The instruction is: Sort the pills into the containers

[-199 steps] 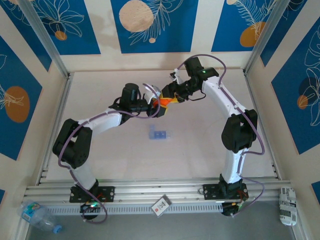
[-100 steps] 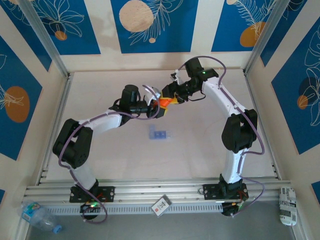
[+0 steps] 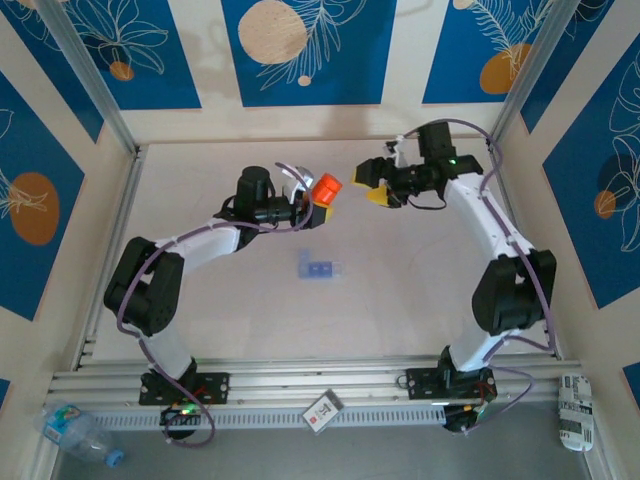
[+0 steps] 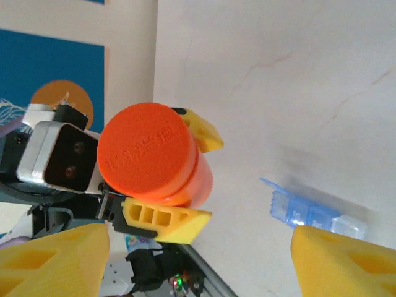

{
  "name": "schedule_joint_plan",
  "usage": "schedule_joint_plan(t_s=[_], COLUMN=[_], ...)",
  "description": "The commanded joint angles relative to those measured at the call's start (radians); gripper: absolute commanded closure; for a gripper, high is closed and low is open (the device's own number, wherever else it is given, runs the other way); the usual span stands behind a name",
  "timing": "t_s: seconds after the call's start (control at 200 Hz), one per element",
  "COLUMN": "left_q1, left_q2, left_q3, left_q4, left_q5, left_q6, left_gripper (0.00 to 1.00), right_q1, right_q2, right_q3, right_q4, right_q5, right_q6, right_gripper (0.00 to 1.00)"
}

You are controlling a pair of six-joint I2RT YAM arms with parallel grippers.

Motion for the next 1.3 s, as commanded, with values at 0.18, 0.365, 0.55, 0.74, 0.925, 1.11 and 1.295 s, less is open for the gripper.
schedule_joint_plan(t_s=[0.18,0.365,0.55,0.74,0.925,1.11,1.295], left_q1=[0.006,0.002,-0.008,-0.012,-0.015,-0.017,-0.018], left_q2=[-0.038,-0.054,-0.058,-0.056,-0.053,-0.047,-0.042], left_q3=[0.048,0.049,0.060,0.075,0.083,0.086,0.088], left_q4=[-0.103,-0.147,-0.160,-0.178,-0.179,-0.176,-0.166], left_q5=[0.038,0.018,0.019,0.035,0.037,0.036,0.037], left_q6=[0.066,0.108,0.119,0.124,0.123,0.123,0.117], left_gripper=[1.00,1.00,1.00,1.00,1.00,1.00,1.00], right_q1=[0.057,0.112,0.150,0.173,0.187,0.193,0.199], right_q2=[-0.157,-0.129,-0.059,-0.010,0.020,0.024,0.030], right_q3=[-0.168,-0.113,-0.048,-0.007,0.014,0.010,0.005], right_q4=[0.253,0.242,0.215,0.211,0.202,0.207,0.212], right_q5=[0.231,0.294,0.302,0.292,0.279,0.255,0.233], right_q6=[0.240,0.229,0.214,0.209,0.200,0.192,0.189], right_gripper=[0.22,0.19,0.19,0.21,0.24,0.31,0.32])
